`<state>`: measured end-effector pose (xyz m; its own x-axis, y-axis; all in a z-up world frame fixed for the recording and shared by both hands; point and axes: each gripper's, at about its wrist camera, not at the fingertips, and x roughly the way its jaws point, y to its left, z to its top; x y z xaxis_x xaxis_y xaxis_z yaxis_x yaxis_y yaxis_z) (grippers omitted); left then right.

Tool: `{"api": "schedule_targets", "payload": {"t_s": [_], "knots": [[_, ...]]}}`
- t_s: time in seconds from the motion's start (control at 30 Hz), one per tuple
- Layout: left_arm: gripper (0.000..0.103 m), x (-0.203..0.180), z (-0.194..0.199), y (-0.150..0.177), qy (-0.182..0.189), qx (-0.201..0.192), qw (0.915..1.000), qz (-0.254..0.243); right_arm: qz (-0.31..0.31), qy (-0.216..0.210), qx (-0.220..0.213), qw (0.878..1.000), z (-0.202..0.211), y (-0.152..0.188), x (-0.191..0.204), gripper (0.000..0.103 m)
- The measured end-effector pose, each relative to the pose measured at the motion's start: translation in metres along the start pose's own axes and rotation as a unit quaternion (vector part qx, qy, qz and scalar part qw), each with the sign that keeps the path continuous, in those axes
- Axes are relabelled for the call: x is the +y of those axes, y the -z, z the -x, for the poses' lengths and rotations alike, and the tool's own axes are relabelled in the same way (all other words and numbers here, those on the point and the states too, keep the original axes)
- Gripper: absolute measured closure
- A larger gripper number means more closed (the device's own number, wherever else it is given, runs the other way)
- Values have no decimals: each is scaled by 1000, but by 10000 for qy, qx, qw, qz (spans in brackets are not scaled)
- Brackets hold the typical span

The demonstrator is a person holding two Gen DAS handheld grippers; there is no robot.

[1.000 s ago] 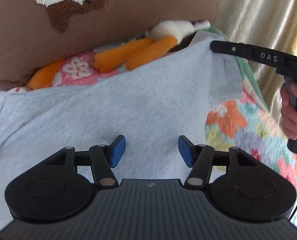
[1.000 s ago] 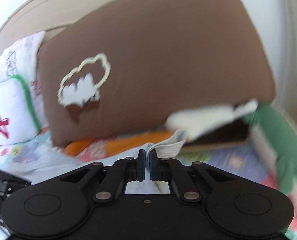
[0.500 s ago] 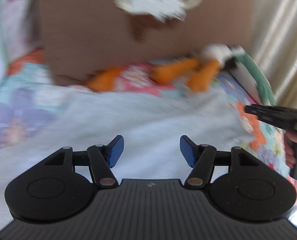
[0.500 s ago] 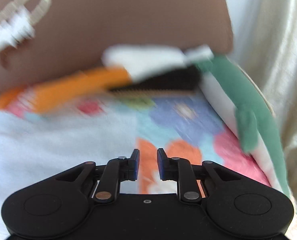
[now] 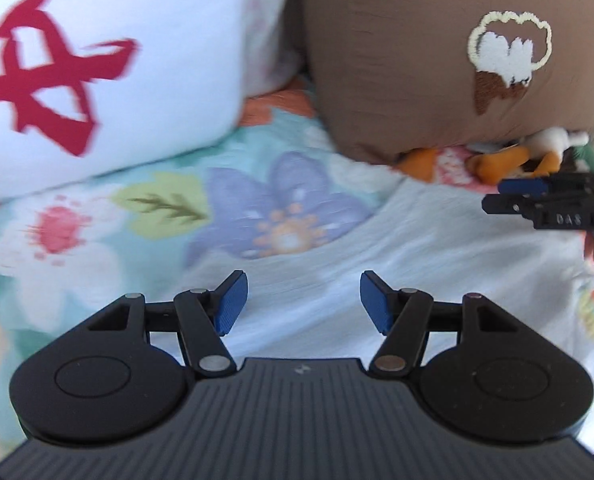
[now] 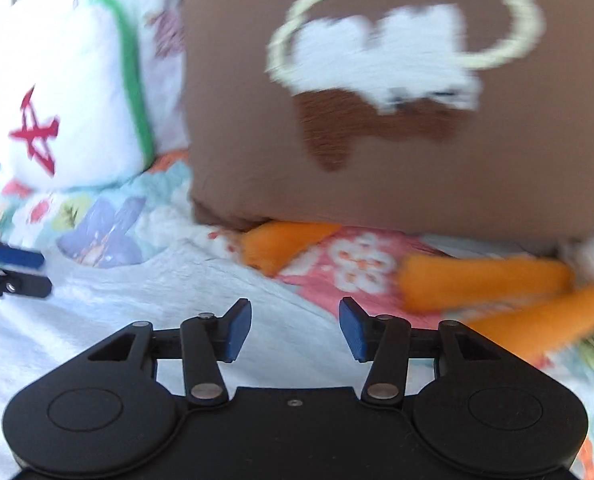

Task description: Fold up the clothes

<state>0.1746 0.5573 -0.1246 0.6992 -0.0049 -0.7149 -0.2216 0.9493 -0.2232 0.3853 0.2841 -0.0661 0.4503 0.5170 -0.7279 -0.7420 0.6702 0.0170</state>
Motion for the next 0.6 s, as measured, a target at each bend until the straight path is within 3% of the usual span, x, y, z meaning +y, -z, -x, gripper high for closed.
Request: {"api": "schedule_targets", "payload": {"t_s": [0.07, 0.2, 0.3, 0.33, 0.37, 0.4, 0.43, 0.47, 0.5, 0.53, 0.6], "knots": [[34, 13, 6, 5, -41, -23, 10000, 7, 246, -174, 79, 9995, -12, -5, 9, 47], [31, 40, 5, 16, -43, 139, 9993, 330, 1014, 254, 253, 9942, -44, -9, 35, 38], [27, 56, -2, 21, 90, 150, 9981, 589, 1068, 242, 381, 9933, -63, -9, 40, 38], [26, 58, -4, 23, 148, 120, 9978, 628, 1015, 136, 310, 9943, -61, -7, 41, 52], [27, 59, -6, 25, 180, 92, 9978, 635, 1001, 74, 235, 9947, -58, -5, 43, 86], [30, 58, -7, 26, 184, 59, 9979, 610, 1108, 154, 146, 9936, -53, -3, 48, 93], [50, 55, -5, 27, 145, 20, 9984, 537, 1243, 261, 25, 9919, -48, -1, 55, 97], [63, 52, -3, 28, 124, -28, 9987, 496, 1452, 458, -206, 9881, -40, 2, 63, 100], [84, 50, 0, 28, 111, -88, 9985, 529, 1579, 648, -473, 9842, -33, 3, 69, 100], [92, 49, 4, 27, 69, -147, 9981, 599, 1567, 794, -753, 9816, -25, 2, 72, 101], [98, 46, 10, 23, -131, -311, 9975, 623, 1458, 876, -1031, 9800, -21, -5, 75, 101]]}}
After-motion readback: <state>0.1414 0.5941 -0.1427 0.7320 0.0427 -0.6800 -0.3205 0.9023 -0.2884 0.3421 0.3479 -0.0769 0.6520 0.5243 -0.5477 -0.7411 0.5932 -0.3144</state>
